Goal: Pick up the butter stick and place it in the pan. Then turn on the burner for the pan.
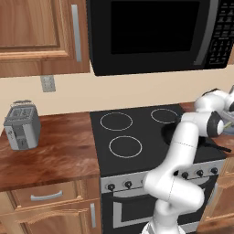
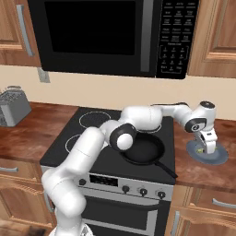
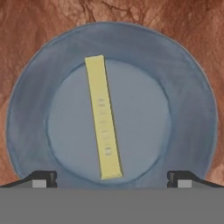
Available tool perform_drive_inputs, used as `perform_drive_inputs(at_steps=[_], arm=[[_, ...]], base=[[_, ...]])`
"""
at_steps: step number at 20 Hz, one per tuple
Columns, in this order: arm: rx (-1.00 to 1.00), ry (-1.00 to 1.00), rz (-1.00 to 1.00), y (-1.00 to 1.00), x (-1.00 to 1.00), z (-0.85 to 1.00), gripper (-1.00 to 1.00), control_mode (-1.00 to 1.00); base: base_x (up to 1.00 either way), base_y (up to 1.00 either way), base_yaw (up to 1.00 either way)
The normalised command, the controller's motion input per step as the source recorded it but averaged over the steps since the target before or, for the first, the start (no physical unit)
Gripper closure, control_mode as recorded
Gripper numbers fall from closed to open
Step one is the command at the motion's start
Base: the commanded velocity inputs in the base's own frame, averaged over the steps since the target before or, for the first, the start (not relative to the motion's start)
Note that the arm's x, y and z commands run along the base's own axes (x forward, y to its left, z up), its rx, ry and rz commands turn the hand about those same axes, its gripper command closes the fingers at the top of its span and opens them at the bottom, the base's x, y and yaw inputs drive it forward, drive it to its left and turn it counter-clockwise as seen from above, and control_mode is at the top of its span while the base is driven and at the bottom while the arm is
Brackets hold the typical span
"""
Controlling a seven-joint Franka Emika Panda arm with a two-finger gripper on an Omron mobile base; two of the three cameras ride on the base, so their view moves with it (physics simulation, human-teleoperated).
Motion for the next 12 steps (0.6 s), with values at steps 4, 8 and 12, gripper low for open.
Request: perform_drive_inputs(at_steps=[4, 8, 12], arm=[[0.0, 0.0, 0.0, -0.12, 0.14, -0.17, -1.0, -1.0], [0.0, 0.0, 0.0, -0.09, 0.09, -0.14, -1.0, -1.0], [0.0, 0.0, 0.0, -0.05, 0.07, -0.13, -1.0, -1.0]], base=[[0.0, 0.0, 0.0], [0.0, 0.0, 0.0], [0.0, 0.0, 0.0]])
